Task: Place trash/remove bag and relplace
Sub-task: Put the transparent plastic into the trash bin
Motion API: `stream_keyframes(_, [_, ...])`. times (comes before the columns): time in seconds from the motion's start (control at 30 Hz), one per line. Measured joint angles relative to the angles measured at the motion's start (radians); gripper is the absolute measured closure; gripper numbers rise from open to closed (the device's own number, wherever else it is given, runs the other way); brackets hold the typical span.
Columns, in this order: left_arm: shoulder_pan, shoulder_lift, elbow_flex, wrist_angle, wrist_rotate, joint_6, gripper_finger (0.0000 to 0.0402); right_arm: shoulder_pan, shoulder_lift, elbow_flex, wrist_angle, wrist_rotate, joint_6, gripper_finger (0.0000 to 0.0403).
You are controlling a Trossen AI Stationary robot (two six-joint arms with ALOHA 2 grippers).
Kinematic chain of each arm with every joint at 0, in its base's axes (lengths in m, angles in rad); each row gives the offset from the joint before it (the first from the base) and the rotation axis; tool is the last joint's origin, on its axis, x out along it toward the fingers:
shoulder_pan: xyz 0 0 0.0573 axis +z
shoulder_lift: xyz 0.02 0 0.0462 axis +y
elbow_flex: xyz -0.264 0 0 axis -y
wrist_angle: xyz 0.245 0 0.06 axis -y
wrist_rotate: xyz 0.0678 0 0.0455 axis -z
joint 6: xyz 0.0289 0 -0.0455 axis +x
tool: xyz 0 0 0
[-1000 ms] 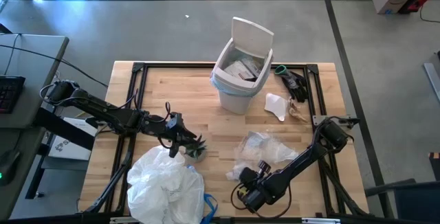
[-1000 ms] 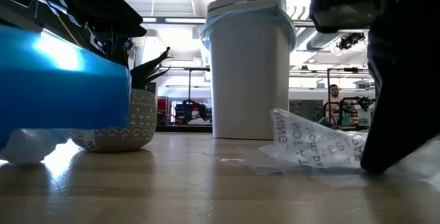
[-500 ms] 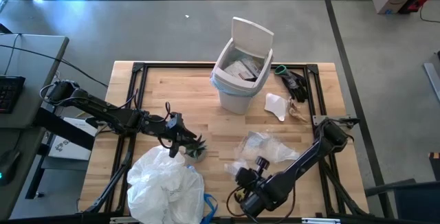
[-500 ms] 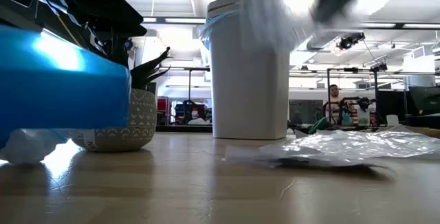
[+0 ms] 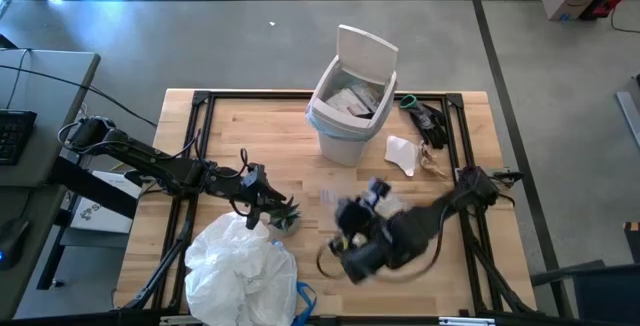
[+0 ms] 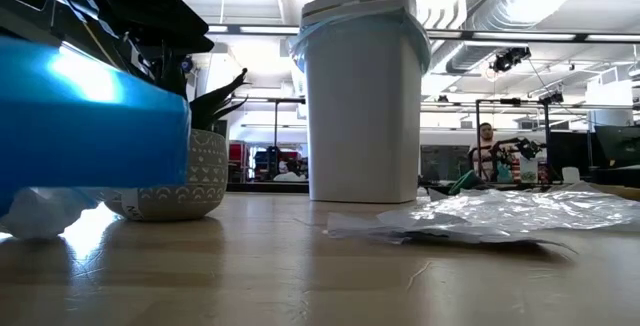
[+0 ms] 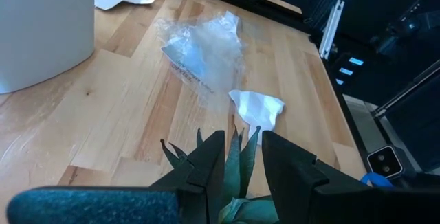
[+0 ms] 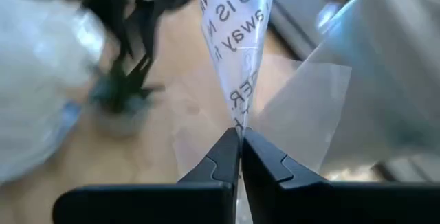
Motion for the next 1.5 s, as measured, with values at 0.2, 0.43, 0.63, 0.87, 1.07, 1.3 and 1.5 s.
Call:
stream_keyframes(0.2, [-0.001,0.002,0.0,-0.001,0.001,-0.001,0.0321,-0.154,-0.104,-0.036,0.017,0.064,-0.167,0.0403])
stream_keyframes(0.43, [-0.001,0.003,0.0,-0.003,0.002,-0.001,0.0321,-0.374,-0.191,-0.033,0.02,0.102,-0.258,0.0403])
stream_keyframes(0.63, [-0.001,0.003,0.0,-0.004,0.002,0.007,0.0321,-0.566,-0.213,-0.033,0.052,-0.088,-0.302,0.0403])
stream_keyframes(0.87, [-0.001,0.003,0.0,-0.004,0.002,0.007,0.0321,-0.705,-0.209,-0.042,0.076,-0.296,-0.304,0.0403])
stream_keyframes(1.07, [-0.001,0.003,0.0,-0.004,0.002,0.007,0.0321,-0.766,-0.209,-0.092,0.096,-0.457,-0.304,0.0403])
stream_keyframes(1.3, [-0.001,0.003,0.0,-0.005,0.002,0.006,0.0321,-0.771,-0.207,-0.168,0.115,-0.464,-0.298,0.0392])
stream_keyframes(1.5, [-0.001,0.003,0.0,-0.005,0.002,0.006,0.0321,-0.767,-0.207,-0.171,0.127,-0.436,-0.295,0.0333])
